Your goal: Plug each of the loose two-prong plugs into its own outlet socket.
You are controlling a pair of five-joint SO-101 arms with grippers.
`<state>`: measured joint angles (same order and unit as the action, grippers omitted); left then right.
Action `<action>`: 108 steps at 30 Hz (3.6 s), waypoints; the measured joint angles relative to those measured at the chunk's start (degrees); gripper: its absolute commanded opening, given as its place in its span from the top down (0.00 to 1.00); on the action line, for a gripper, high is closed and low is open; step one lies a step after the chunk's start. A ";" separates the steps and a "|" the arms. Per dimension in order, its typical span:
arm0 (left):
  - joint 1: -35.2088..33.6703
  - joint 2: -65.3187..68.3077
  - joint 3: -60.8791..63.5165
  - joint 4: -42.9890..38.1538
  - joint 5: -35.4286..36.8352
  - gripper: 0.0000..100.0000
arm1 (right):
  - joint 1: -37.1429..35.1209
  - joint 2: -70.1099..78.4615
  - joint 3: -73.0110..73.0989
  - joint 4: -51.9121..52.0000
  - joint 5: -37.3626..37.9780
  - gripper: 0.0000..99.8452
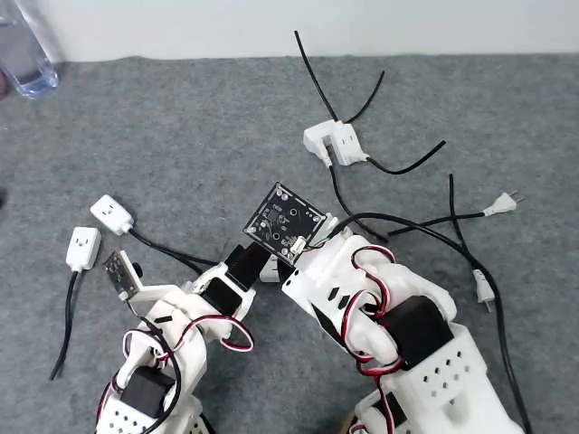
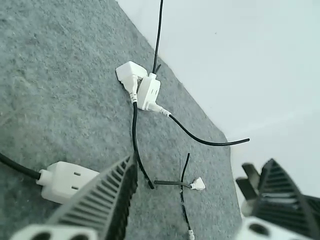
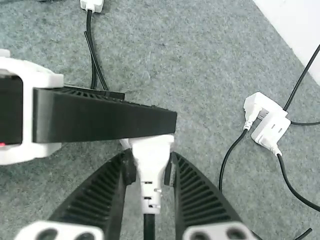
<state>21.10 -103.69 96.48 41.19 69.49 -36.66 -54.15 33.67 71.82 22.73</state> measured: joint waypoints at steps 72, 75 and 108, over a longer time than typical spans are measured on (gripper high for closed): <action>-32.97 -0.09 0.44 26.29 -24.09 0.64 | 6.59 51.78 -25.32 8.97 40.35 0.99; -32.97 -0.09 0.44 26.29 -24.35 0.64 | 6.59 53.27 -25.32 10.90 46.24 0.99; -32.97 -0.09 0.44 26.29 -24.35 0.64 | 5.98 60.40 -27.43 3.69 50.37 0.99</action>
<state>-11.87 -103.78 96.92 67.47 45.14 -30.68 6.24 6.24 75.52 73.10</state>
